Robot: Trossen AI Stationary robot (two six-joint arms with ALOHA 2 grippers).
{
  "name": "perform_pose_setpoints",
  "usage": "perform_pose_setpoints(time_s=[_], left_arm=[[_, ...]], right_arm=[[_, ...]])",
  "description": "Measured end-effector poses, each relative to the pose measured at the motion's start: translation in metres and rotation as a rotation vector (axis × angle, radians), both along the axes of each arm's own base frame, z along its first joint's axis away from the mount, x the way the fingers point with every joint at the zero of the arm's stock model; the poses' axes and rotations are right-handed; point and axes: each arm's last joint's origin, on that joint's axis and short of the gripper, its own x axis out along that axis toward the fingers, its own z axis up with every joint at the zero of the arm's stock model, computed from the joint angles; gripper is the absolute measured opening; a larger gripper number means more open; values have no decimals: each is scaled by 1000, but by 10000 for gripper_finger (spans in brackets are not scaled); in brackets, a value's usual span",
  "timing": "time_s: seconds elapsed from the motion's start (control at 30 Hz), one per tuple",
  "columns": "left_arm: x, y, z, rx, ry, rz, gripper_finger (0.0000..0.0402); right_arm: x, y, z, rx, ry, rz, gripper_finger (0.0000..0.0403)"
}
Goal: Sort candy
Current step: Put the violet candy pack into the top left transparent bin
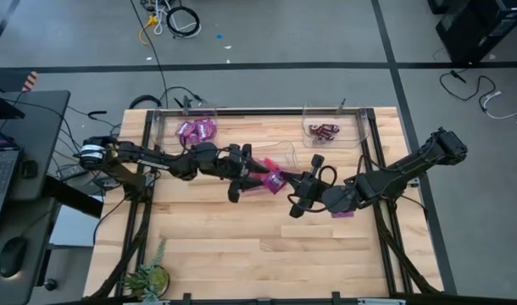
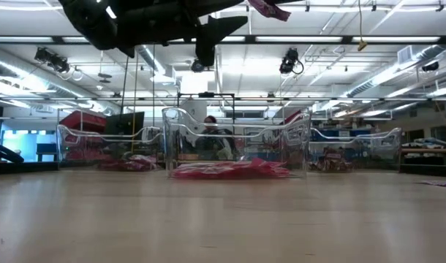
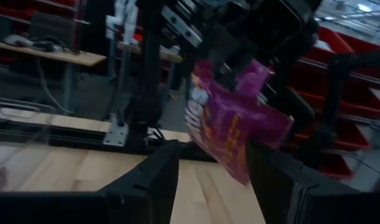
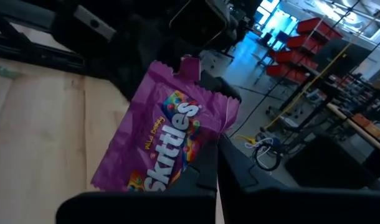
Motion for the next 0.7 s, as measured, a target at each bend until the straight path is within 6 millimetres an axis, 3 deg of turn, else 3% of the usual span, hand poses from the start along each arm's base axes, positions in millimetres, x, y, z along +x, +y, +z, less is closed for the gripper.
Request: perform_pose_setpoints(time_s=[0.7], left_arm=[[-1,1,2,53,-45,49,188]], right_arm=[[-2,1,3,-34,-37,-88,0]])
